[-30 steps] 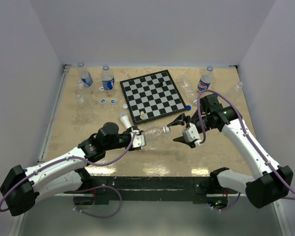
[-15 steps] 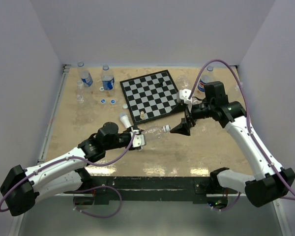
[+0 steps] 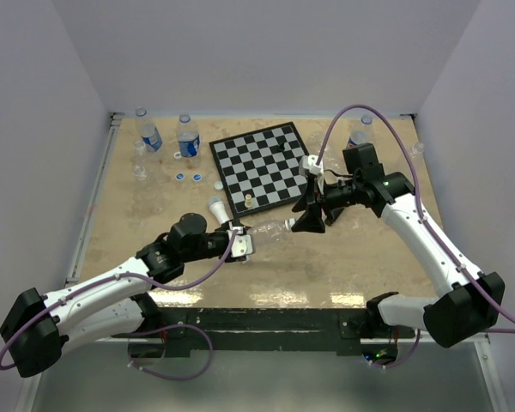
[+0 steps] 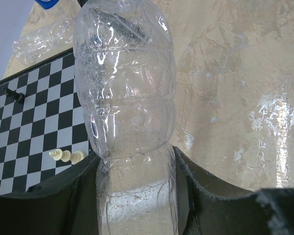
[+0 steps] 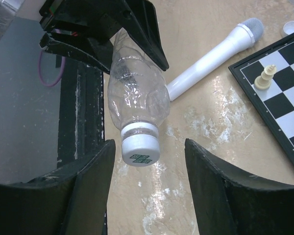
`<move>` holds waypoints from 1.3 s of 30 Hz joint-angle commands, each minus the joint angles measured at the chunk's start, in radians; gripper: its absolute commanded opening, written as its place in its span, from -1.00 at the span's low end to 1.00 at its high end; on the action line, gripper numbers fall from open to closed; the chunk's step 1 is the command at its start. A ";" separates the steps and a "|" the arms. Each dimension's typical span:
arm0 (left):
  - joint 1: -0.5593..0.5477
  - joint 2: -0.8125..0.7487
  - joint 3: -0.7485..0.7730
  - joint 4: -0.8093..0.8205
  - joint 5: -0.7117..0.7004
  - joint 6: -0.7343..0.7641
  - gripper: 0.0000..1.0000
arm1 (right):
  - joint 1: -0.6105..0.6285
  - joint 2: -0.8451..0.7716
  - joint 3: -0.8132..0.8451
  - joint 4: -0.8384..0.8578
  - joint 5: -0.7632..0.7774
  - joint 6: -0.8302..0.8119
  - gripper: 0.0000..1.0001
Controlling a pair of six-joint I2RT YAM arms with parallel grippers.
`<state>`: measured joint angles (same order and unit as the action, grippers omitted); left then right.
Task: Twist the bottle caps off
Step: Unscrew the bottle cap from the plastic bottle.
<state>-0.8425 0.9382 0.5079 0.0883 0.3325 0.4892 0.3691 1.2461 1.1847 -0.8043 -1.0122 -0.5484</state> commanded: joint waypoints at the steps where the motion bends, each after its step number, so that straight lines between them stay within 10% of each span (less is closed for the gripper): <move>1: 0.005 -0.015 0.011 0.048 -0.001 -0.008 -0.94 | 0.017 0.019 0.006 0.008 -0.017 0.031 0.22; 22: 0.005 -0.021 0.011 0.048 -0.003 -0.006 -0.94 | 0.030 0.036 0.032 -0.068 -0.038 -0.034 -0.25; 28: 0.005 -0.019 0.011 0.048 -0.003 -0.006 -0.94 | 0.031 0.047 0.046 -0.114 -0.058 -0.111 -0.97; 39: 0.005 -0.019 0.009 0.047 0.000 -0.006 -0.94 | 0.034 0.050 0.158 -0.351 0.021 -0.931 -1.00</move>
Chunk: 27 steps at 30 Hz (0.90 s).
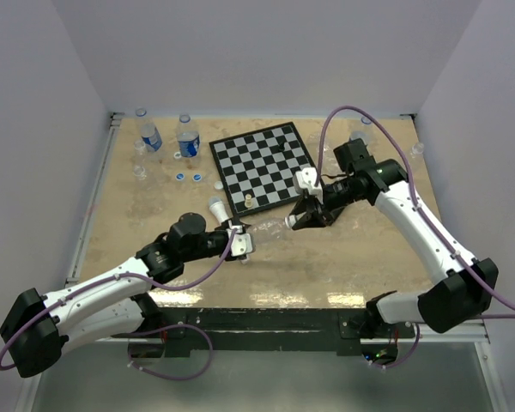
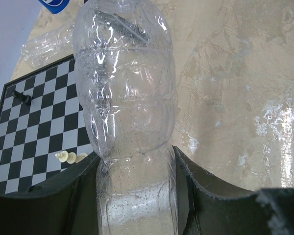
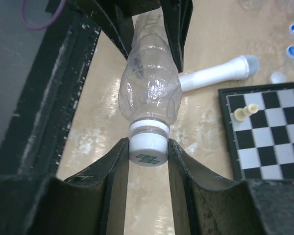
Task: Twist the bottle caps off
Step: Unscrew the bottle cap from the plastic bottle.
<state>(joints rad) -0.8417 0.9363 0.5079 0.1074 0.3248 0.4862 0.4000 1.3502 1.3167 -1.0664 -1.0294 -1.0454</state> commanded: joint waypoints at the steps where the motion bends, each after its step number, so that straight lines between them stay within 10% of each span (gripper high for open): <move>1: 0.004 -0.019 0.009 0.028 0.007 -0.003 -0.94 | 0.003 -0.065 0.012 -0.089 0.055 -0.581 -1.00; 7: 0.004 -0.021 0.009 0.028 0.008 -0.003 -0.94 | 0.003 -0.083 -0.005 -0.099 0.170 -1.057 -1.00; 16: 0.004 -0.016 0.009 0.031 0.016 -0.006 -0.94 | 0.003 -0.126 -0.075 -0.098 0.168 -1.135 -0.97; 27: 0.004 -0.004 0.009 0.032 0.020 -0.009 -0.94 | 0.000 -0.216 -0.189 0.000 -0.087 -0.609 0.53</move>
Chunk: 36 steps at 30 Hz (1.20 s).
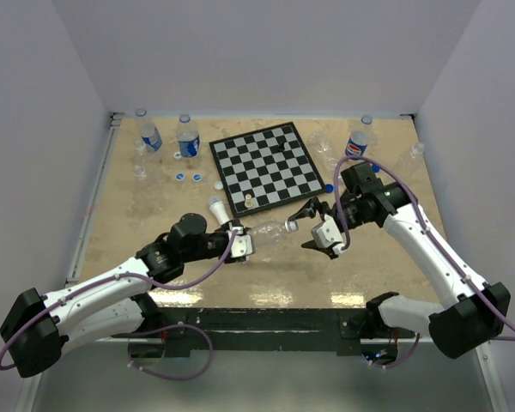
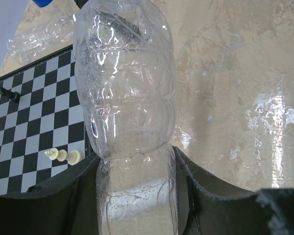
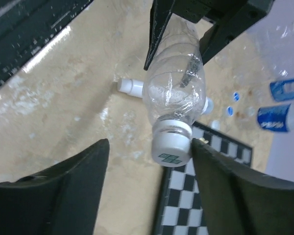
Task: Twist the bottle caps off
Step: Unscrew the bottle cap from the plastic bottle.
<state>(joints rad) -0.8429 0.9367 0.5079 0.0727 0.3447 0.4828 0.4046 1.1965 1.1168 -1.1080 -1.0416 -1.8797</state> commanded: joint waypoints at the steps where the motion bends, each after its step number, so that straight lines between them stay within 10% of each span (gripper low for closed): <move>1: 0.005 -0.003 0.009 0.064 0.000 -0.006 -0.94 | -0.006 -0.067 0.023 0.057 -0.075 0.287 0.58; 9: 0.005 -0.004 0.009 0.065 0.000 -0.003 -0.94 | -0.023 -0.097 0.072 0.453 0.119 1.310 0.58; 36: 0.007 -0.009 0.012 0.061 -0.006 -0.003 -0.94 | 0.040 0.081 0.118 0.234 0.097 1.259 -0.12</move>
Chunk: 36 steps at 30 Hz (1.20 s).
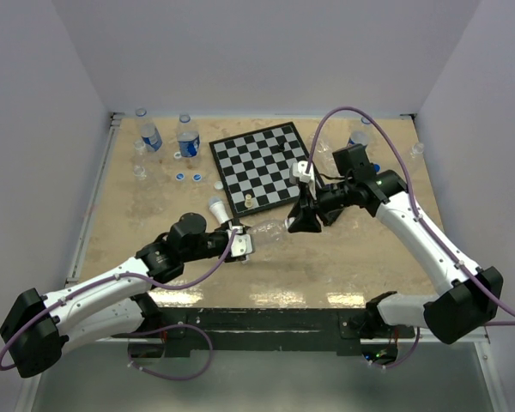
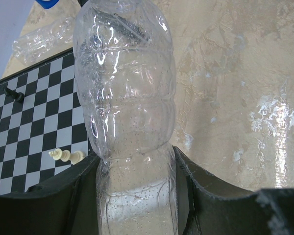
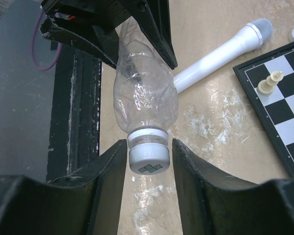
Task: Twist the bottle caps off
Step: Unscrew the bottle cap from the plastic bottle.
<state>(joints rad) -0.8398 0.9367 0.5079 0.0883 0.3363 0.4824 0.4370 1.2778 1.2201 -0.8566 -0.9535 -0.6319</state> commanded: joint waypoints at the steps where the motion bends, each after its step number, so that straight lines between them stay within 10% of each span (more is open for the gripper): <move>1: 0.004 -0.009 0.011 0.047 0.003 -0.002 -0.94 | 0.009 0.000 0.016 -0.025 0.013 0.009 -0.13; 11: 0.002 -0.012 0.011 0.047 0.003 -0.004 -0.94 | 0.012 0.015 0.030 -0.140 0.009 -0.159 -1.00; 23: 0.002 -0.010 0.011 0.047 0.003 -0.002 -0.94 | 0.012 -0.109 -0.019 -0.113 0.122 -1.049 -1.00; 31: 0.002 -0.007 0.009 0.047 0.003 -0.001 -0.94 | 0.012 -0.101 -0.063 -0.052 0.116 -1.079 -1.00; 36: 0.002 -0.003 0.009 0.048 0.004 -0.002 -0.94 | 0.012 -0.120 -0.125 -0.093 -0.030 -1.011 -0.35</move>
<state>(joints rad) -0.8391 0.9413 0.5083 0.0986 0.3107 0.4828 0.4641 1.1847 1.1374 -0.9253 -0.9283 -1.6585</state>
